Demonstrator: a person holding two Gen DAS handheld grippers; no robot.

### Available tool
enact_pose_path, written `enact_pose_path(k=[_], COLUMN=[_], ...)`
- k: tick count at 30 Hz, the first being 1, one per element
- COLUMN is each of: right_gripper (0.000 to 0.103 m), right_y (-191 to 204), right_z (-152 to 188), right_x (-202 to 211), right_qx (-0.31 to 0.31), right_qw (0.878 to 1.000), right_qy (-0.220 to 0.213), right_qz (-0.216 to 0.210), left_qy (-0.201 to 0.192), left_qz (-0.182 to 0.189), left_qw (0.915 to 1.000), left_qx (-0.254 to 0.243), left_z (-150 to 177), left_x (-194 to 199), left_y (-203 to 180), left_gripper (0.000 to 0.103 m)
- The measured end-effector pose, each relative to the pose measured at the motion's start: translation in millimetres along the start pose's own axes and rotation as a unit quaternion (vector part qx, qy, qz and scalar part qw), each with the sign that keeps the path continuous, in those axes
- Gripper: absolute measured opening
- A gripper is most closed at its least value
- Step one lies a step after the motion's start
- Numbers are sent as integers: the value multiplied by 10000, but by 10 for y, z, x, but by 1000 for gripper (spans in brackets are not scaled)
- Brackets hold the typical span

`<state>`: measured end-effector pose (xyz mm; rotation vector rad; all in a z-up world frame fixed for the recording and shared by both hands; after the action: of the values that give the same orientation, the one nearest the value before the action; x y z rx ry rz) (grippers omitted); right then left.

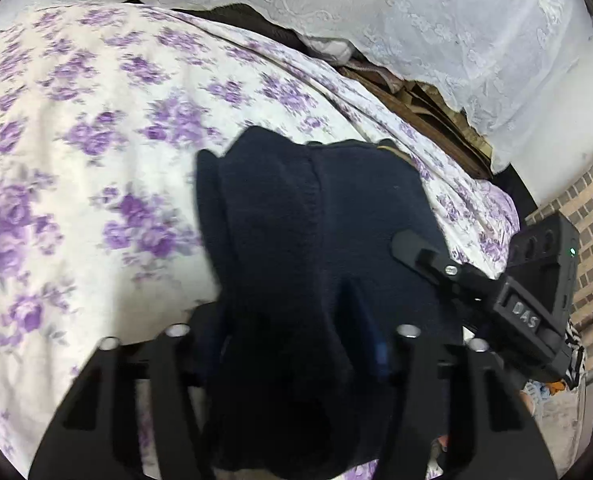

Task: Fold small clothes
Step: 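Grasp the folded navy cardigan with the right tool while the left tool grasps it, then carry the folded cardigan with both tools toward the white folded garment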

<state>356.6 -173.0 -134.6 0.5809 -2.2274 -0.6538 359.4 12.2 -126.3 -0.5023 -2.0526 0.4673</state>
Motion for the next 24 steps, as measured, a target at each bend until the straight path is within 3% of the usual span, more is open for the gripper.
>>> enact_pose_path(k=[5, 7, 15, 17, 24], right_gripper=[50, 49, 45, 45, 45], right_y=[280, 357, 351, 312, 657], right_z=[-28, -15, 92, 96, 85], right_x=[166, 217, 481, 530, 685], right_qx=[226, 281, 301, 182, 308], right_qw=[9994, 9992, 9992, 9994, 9970], right_qy=[-110, -128, -177, -199, -265], right_qz=[-234, -264, -184, -215, -653], left_qy=[-59, -158, 1, -90, -552], left_qz=[158, 27, 278, 257, 296], left_qw=[9998, 9999, 9996, 9995, 9978], left_qx=[126, -30, -10, -151, -216], left_z=[53, 110, 243, 267, 323], left_x=[228, 308, 273, 322, 859], left_y=[21, -39, -55, -107, -135], left_gripper=[39, 39, 38, 32, 31])
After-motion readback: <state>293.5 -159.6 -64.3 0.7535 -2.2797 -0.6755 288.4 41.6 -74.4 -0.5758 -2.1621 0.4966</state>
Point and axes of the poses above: each gripper's, at about its wrist camera, not at the fingertips, and x roughly against the way its jaws point, y to its left, z to its underside, the point moved 4 cm from there along -x, roughly the way its jaws point, and after that the axes turned 5 degrees about x, right-handed, at the moved point
